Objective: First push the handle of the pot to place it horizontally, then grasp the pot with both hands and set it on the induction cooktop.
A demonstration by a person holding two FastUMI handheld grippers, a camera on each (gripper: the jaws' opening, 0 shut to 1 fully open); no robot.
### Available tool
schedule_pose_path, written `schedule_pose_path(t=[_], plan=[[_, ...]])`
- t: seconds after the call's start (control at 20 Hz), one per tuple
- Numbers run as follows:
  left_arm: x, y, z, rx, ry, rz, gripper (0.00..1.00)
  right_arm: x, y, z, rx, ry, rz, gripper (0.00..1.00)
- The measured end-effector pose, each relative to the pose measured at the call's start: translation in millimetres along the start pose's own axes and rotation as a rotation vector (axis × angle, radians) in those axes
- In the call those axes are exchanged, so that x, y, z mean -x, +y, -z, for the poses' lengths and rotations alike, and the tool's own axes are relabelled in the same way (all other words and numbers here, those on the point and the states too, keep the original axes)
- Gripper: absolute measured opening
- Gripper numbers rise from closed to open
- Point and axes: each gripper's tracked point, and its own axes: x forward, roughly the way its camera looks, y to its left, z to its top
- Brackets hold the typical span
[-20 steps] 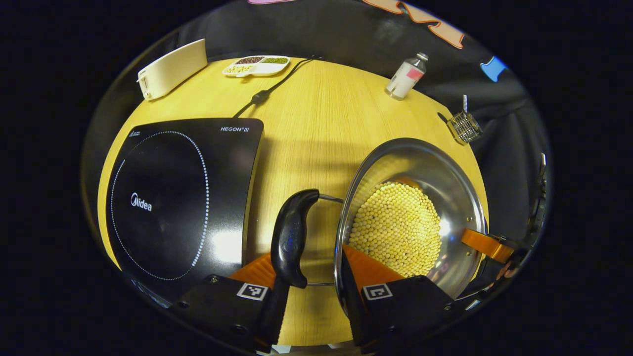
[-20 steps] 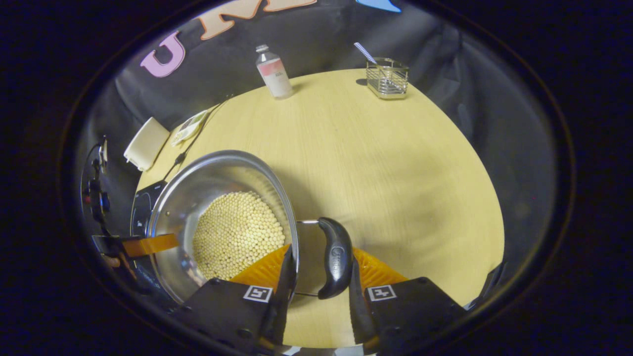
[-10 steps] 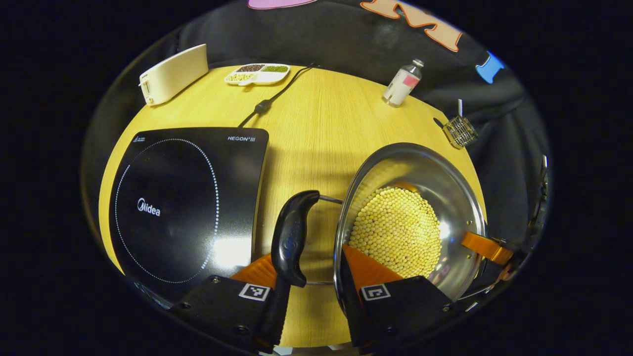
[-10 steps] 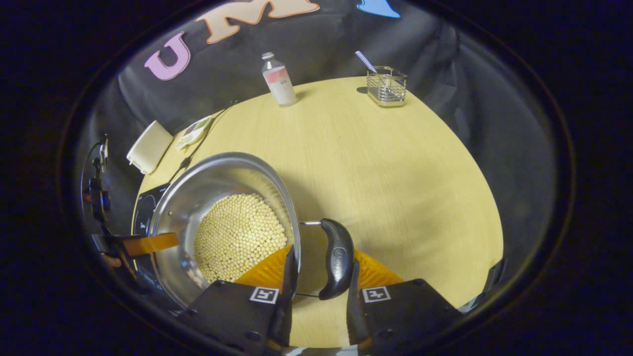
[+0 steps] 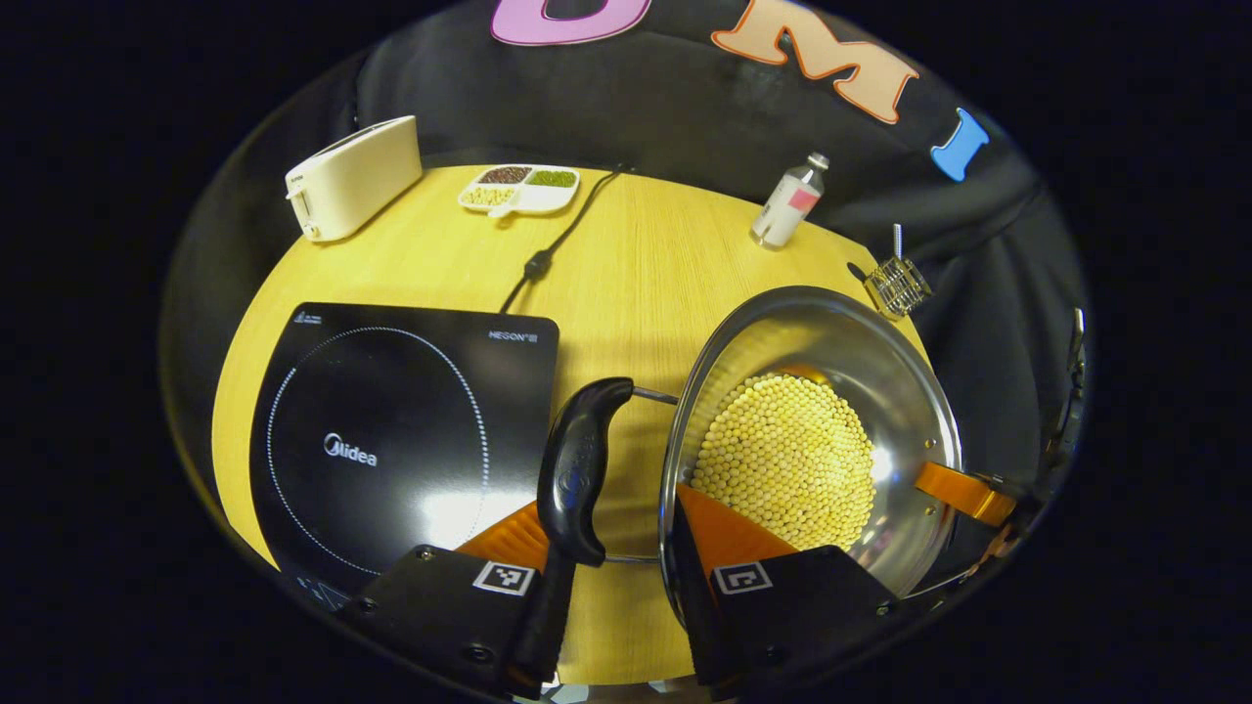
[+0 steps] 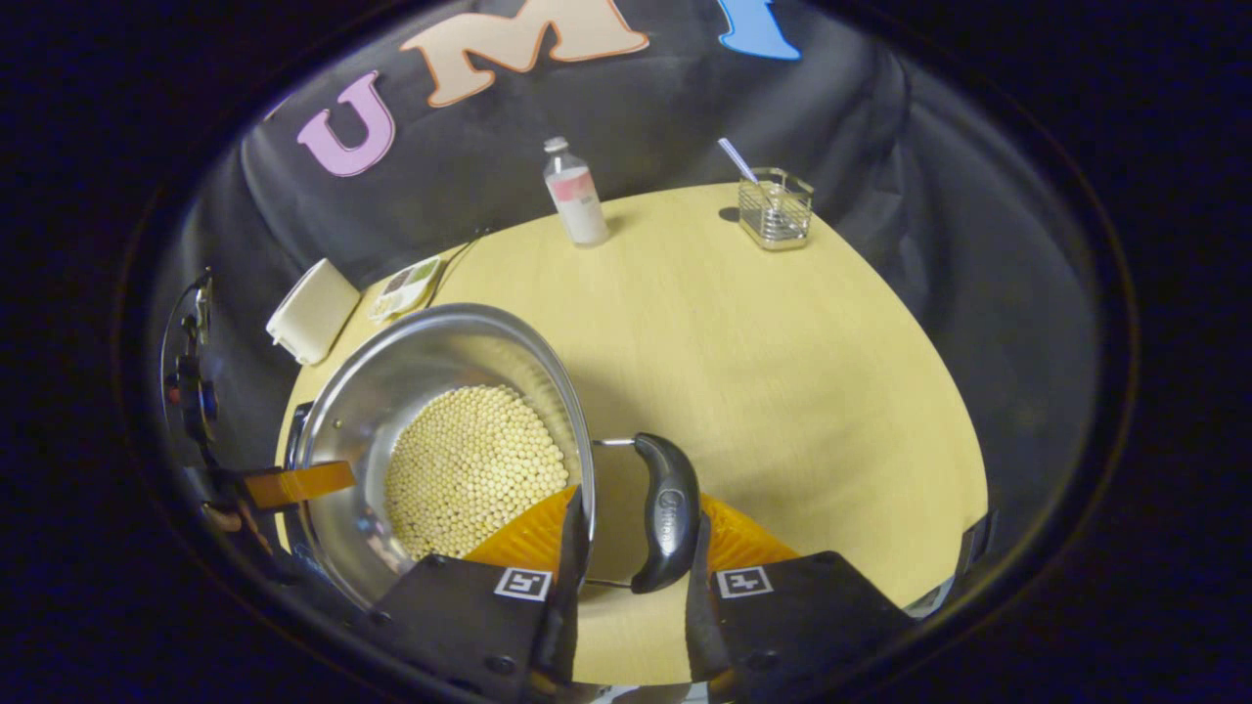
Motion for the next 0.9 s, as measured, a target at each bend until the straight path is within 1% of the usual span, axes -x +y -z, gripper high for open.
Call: schedule_pose_path(t=[0.05,0.1,0.15,0.2,0.25,0.3,0.35,0.5,0.55,0.7,0.85,0.9], plan=[[4,5,-3,0.006,-0.006,-0.003,0.52,3,7,-2,0.005,-0.005,-0.005,0.41],[8,11,-6,0.011,-0.011,-0.008,0.52,4,14,-5,0.010,-0.010,-0.010,0.41],[11,18,-9,0.018,-0.019,-0.014,0.55,5,24,-6,0.018,-0.014,-0.017,0.41],[15,25,-10,0.027,-0.026,-0.021,0.53,6,31,-7,0.024,-0.016,-0.024,0.41],[20,34,-12,0.038,-0.030,-0.030,0.53,6,41,-7,0.032,-0.016,-0.032,0.41],[24,44,-12,0.049,-0.034,-0.040,0.55,6,51,-8,0.040,-0.016,-0.041,0.41],[29,53,-13,0.060,-0.040,-0.051,0.53,5,62,-8,0.051,-0.015,-0.052,0.41],[46,85,-12,0.097,-0.054,-0.086,0.52,2,98,-6,0.083,-0.011,-0.090,0.41],[51,96,-11,0.111,-0.057,-0.098,0.53,2,109,-4,0.093,-0.007,-0.102,0.46],[63,127,-9,0.145,-0.070,-0.135,0.52,0,143,2,0.122,0.005,-0.138,0.46],[74,153,-5,0.177,-0.078,-0.163,0.55,-7,172,5,0.150,0.015,-0.168,0.46],[77,161,-3,0.189,-0.078,-0.170,0.52,-7,184,7,0.161,0.017,-0.178,0.46]])
